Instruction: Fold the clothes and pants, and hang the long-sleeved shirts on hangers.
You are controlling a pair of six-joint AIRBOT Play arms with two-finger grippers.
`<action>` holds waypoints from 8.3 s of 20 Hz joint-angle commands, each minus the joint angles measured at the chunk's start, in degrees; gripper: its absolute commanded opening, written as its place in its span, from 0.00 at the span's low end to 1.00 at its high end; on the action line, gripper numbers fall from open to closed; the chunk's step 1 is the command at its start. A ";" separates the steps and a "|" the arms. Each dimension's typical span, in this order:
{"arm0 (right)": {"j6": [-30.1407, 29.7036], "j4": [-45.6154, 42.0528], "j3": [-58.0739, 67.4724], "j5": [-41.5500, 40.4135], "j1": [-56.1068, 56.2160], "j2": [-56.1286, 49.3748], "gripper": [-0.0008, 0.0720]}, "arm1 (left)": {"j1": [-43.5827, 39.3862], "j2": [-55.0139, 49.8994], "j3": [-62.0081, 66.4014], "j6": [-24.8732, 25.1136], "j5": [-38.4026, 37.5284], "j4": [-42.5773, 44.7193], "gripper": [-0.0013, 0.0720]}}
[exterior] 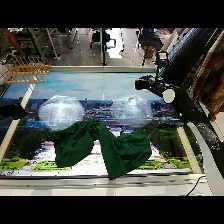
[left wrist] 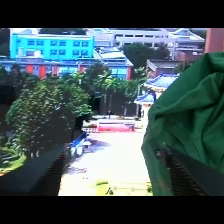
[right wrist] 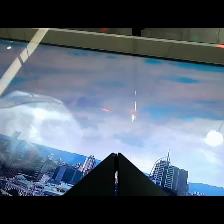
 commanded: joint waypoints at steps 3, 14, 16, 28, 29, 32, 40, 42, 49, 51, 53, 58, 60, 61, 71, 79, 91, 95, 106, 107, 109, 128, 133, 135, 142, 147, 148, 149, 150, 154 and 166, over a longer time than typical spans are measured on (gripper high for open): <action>0.02 -0.02 -0.02 0.02 0.07 0.00 0.03 | -0.02 -0.90 -1.66 -0.22 -2.01 -2.01 0.97; 0.15 0.52 -0.02 -2.49 0.20 0.00 0.03 | -0.02 -0.92 -20.68 -0.28 10.95 -13.57 0.97; 5.86 8.68 0.00 0.79 0.17 0.37 0.04 | -0.07 -0.92 -22.97 0.72 15.76 -14.40 0.97; -16.63 17.77 -7.85 67.58 -5.31 1.86 0.51 | -14.27 -11.37 -23.21 16.81 23.17 -11.91 0.97; -16.44 20.41 -11.63 69.22 -4.50 2.05 0.51 | -15.10 -12.87 -23.21 16.76 24.09 -10.75 0.97; -16.65 23.02 -22.18 63.45 2.01 2.36 0.51 | -16.28 -17.40 -23.21 16.79 24.50 -9.27 0.97; -15.91 17.05 -22.93 50.66 16.87 -9.09 0.51 | -16.24 -20.76 -23.19 14.21 27.32 -9.29 0.03; -14.84 16.52 -22.36 49.07 17.20 -10.99 0.50 | -16.20 -19.78 -23.19 14.21 27.02 -9.29 0.03; -10.54 -1.14 -13.90 54.55 17.14 -1.14 0.03 | -14.10 -12.81 -18.16 16.26 14.82 -9.46 0.03; -9.44 -6.78 -8.83 55.80 17.14 6.36 0.03 | -12.46 -10.62 -14.34 16.39 9.14 -9.57 0.03; -8.41 -12.72 -2.71 59.67 17.14 14.32 0.03 | -10.10 -7.19 -9.29 17.16 4.28 -12.13 0.03; -6.99 -28.52 13.51 56.28 17.14 34.77 0.03 | 4.96 4.22 11.52 17.75 3.48 -36.94 0.03; -4.59 -28.74 18.16 47.08 17.14 42.40 0.03 | 15.30 8.48 18.64 15.67 6.45 -49.53 0.03; -4.15 -27.47 19.45 42.53 17.14 45.29 0.03 | 20.59 10.60 20.92 15.69 8.09 -54.75 0.03; -4.68 -37.09 20.92 37.90 17.14 46.34 0.03 | 38.49 15.89 22.64 14.64 14.29 -68.00 0.03; -4.33 -43.78 19.19 44.59 7.98 14.73 0.03 | 15.72 -15.10 22.62 14.69 9.16 -54.71 0.03; 5.03 3.78 18.75 21.92 -14.29 -23.41 0.73 | 9.42 -45.13 22.64 12.52 13.05 -38.21 0.74; 1.09 4.44 13.99 51.28 -21.77 -19.37 0.72 | 13.09 -42.49 19.65 1.46 -13.75 -14.80 0.55; -18.69 17.44 -45.64 56.22 -42.73 12.79 0.72 | 11.41 -6.27 -45.09 14.84 11.17 -22.49 0.83; -19.19 17.20 -46.16 56.78 -43.04 12.52 0.72 | 11.34 -5.55 -47.23 15.78 12.90 -23.30 0.83; -19.17 16.17 -46.49 58.05 -43.10 11.82 0.72 | 10.32 -5.44 -49.00 16.35 15.89 -23.43 0.83; -19.76 10.10 -50.86 56.41 -43.04 4.28 0.52 | -4.83 -8.48 -49.13 15.93 25.73 -23.43 0.03; -22.40 12.37 -50.51 57.02 -43.04 4.13 0.04 | -4.48 -8.15 -48.76 16.06 21.75 -23.43 0.03; -22.49 12.76 -47.15 60.17 -43.04 6.49 0.03 | -3.80 -7.45 -46.40 17.75 16.41 -23.43 0.03; -24.39 18.75 -22.84 64.43 -43.06 31.06 0.03 | 5.64 4.13 -22.34 18.16 -3.10 -49.13 0.03; -23.71 18.03 2.54 46.95 -43.06 49.07 0.03 | 20.24 16.17 -0.26 18.16 0.68 -95.69 0.03; -23.74 18.08 6.71 39.85 -43.06 51.80 0.03 | 23.91 17.88 3.72 18.16 3.56 -103.34 0.03; -23.78 18.05 10.51 33.59 -43.06 53.57 0.03 | 28.09 19.43 7.89 18.16 7.17 -110.62 0.03; -24.22 17.97 14.01 29.22 -43.06 54.75 0.03 | 31.91 20.50 11.54 18.16 10.67 -116.32 0.03; -25.70 17.94 25.83 21.44 -43.06 53.11 0.03 | 41.94 20.35 22.34 19.06 23.71 -127.95 0.03; -17.51 40.96 21.81 59.91 -40.41 22.36 0.03 | 17.31 6.56 7.43 19.15 -2.56 -61.27 0.03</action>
